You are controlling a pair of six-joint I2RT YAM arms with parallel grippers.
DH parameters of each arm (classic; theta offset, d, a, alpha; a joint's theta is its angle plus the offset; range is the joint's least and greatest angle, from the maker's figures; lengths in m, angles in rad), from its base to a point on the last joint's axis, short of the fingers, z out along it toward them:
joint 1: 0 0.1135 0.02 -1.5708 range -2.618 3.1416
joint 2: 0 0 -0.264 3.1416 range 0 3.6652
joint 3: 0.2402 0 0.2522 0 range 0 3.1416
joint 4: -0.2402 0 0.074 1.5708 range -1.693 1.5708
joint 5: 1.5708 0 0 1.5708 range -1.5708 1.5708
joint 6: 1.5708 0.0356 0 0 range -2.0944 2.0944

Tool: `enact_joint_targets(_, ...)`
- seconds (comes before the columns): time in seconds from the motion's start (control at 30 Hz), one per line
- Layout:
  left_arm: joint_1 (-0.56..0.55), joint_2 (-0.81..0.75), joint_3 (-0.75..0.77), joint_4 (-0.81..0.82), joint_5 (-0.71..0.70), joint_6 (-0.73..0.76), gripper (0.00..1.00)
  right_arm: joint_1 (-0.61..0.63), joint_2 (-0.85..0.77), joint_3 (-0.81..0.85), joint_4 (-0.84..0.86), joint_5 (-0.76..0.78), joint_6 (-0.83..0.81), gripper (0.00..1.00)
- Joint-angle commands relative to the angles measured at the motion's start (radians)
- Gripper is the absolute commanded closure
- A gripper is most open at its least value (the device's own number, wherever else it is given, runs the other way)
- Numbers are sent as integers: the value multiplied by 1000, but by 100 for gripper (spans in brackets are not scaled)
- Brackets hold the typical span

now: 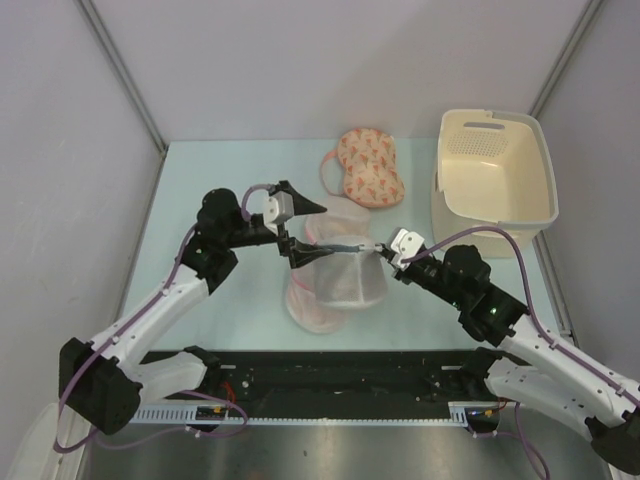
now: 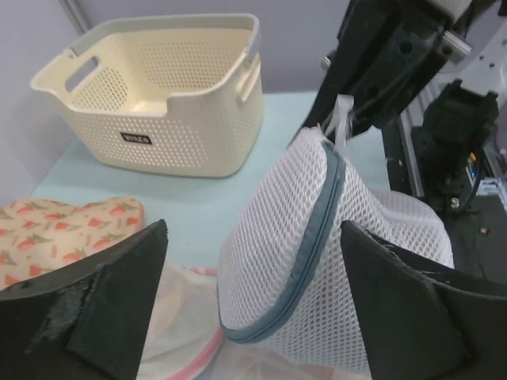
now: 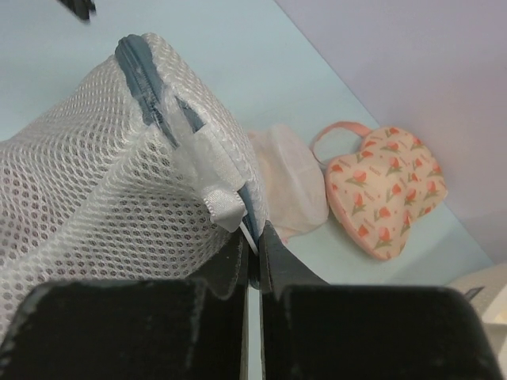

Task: Unzip the laundry bag and remove the bra

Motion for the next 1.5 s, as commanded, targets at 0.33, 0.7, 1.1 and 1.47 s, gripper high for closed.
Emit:
enact_joint_targets(0.33,-236,161,334,-433,-240,304,0,32,29,150,-215,57,-43,100)
enact_joint_targets(0.7,-328,279,400,-549,-312,393,10,32,14,157,-240,55,-34,100)
enact_joint_targets(1.1,-333,367,459,-625,-291,402,100,26,-55,157,-241,147,59,70)
enact_joint_targets(1.47,-267,184,166,-137,-209,114,100,-60,-235,203,-298,220,480,51)
